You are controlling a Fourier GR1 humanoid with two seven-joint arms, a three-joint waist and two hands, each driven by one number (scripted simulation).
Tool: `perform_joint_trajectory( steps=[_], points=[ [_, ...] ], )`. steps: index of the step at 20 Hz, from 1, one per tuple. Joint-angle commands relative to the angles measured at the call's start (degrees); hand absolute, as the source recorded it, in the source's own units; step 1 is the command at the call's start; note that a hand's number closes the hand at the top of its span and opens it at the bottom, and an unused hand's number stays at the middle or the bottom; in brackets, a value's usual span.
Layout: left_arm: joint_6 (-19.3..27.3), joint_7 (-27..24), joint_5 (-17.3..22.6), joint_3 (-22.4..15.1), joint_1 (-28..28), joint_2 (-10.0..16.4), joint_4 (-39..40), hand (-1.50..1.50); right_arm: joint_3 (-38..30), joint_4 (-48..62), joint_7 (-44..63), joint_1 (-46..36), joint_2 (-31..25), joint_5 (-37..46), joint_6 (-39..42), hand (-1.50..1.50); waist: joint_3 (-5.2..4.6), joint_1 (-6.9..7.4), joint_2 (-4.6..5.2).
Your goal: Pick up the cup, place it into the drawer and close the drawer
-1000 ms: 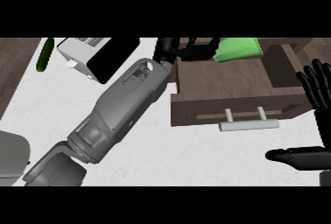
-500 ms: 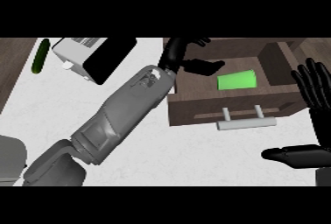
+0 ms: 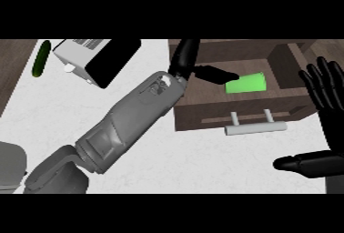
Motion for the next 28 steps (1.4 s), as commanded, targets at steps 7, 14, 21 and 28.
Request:
perform_joint_trajectory(
  steps=[7,14,21,28],
  points=[
    [-0.8,-3.7,4.2,5.8,-1.8,0.0,-2.8,-1.5,2.0,-6.9,2.9,2.6,-3.2,-1.6,5.2,1.5,-0.06,3.37,-0.88],
    [-1.6,-0.6,4.6,9.8,-1.3,3.5,-6.4,-1.5,3.3,-8.8,4.1,4.7,-9.5,5.6,9.9,1.5,-0.06,4.6,-1.14],
    [-3.1,2.9,3.4,10.7,8.2,13.1,-19.7,-1.5,8.7,-10.9,5.7,7.1,-6.2,19.0,4.7,1.5,-0.09,6.15,-1.42],
    [-5.9,4.9,4.3,13.2,19.7,20.8,-31.8,-1.5,14.0,0.7,-1.2,2.7,-4.7,32.5,-0.4,1.5,-0.05,6.79,-1.23]
  ],
)
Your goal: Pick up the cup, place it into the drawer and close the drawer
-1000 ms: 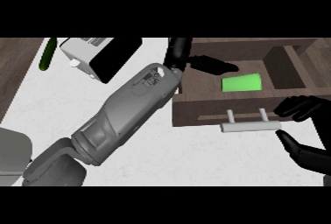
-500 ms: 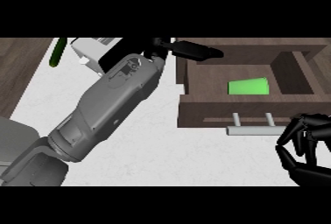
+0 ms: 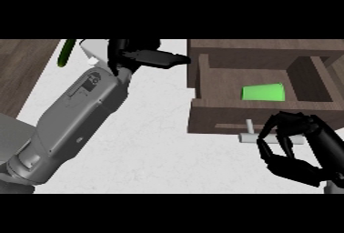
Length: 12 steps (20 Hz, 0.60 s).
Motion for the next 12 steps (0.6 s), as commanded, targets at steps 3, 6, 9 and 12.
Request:
perform_joint_trajectory(
  steps=[3,6,9,12],
  points=[
    [-2.5,2.9,0.8,2.2,7.0,6.1,-9.0,-1.5,6.8,10.2,-4.0,-5.7,-0.1,14.8,-4.6,1.5,0.01,0.86,0.23],
    [-4.1,2.7,1.7,3.2,10.5,7.8,-11.0,-1.5,11.6,14.4,-4.5,-6.1,-1.3,23.7,-6.9,1.5,0.0,1.16,0.27],
    [-6.5,-1.7,1.7,3.6,19.6,10.3,-15.2,-1.5,12.4,21.2,-8.7,-6.1,-2.9,28.6,-10.4,1.5,0.0,1.6,0.36],
    [-3.9,1.4,0.4,3.8,20.5,11.3,-19.7,-1.5,14.8,30.8,-8.7,-13.2,0.2,33.5,-13.7,1.5,0.06,0.94,0.34]
  ],
)
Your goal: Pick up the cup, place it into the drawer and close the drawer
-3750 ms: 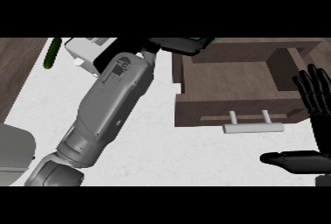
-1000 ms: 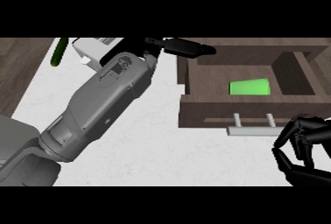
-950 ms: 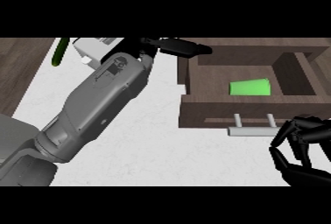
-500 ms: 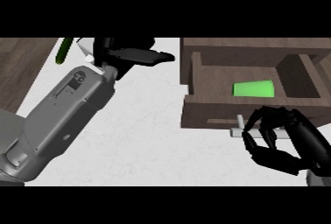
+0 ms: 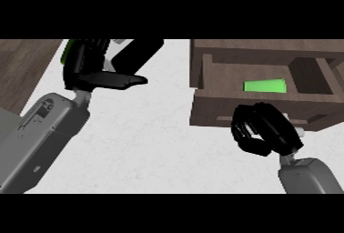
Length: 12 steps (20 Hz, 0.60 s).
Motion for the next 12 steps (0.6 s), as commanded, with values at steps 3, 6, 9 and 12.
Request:
perform_joint_trajectory(
  steps=[3,6,9,12],
  points=[
    [-4.0,0.7,1.5,4.1,7.7,6.2,-7.4,-1.5,1.4,20.4,-5.7,-8.2,2.0,9.1,-9.1,1.5,0.05,-0.1,0.19],
    [-3.9,0.2,0.5,5.1,12.6,7.2,-10.4,-1.5,-1.1,31.2,-8.1,-14.4,4.3,8.8,-11.7,1.5,0.05,-0.54,0.21],
    [-10.5,-1.2,2.5,8.7,13.9,9.0,-8.1,-1.5,-3.9,41.6,-12.2,-20.3,4.7,8.7,-14.7,1.5,0.05,-0.58,0.49],
    [-7.9,-0.8,0.4,7.6,14.1,6.7,-9.3,-1.5,-6.3,53.1,-13.1,-27.9,6.9,8.7,-16.1,1.5,0.08,0.0,0.79]
  ],
)
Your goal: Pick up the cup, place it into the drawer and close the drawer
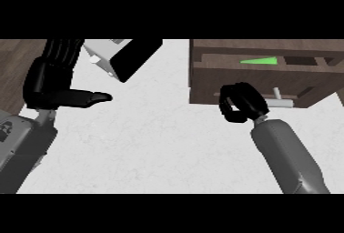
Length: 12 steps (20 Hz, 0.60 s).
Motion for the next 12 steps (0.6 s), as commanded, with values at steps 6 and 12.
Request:
perform_joint_trajectory(
  steps=[6,12],
  points=[
    [-6.9,-3.2,0.2,2.5,5.9,1.2,-0.3,-1.5,-7.7,26.6,-6.8,-15.9,-1.7,-1.5,-1.6,1.5,0.2,1.78,1.26],
    [-8.3,-2.5,0.8,3.8,4.5,1.1,0.7,-1.5,-10.5,33.8,-7.2,-20.3,-4.2,-2.6,-0.7,1.5,0.25,2.55,1.9]
  ],
)
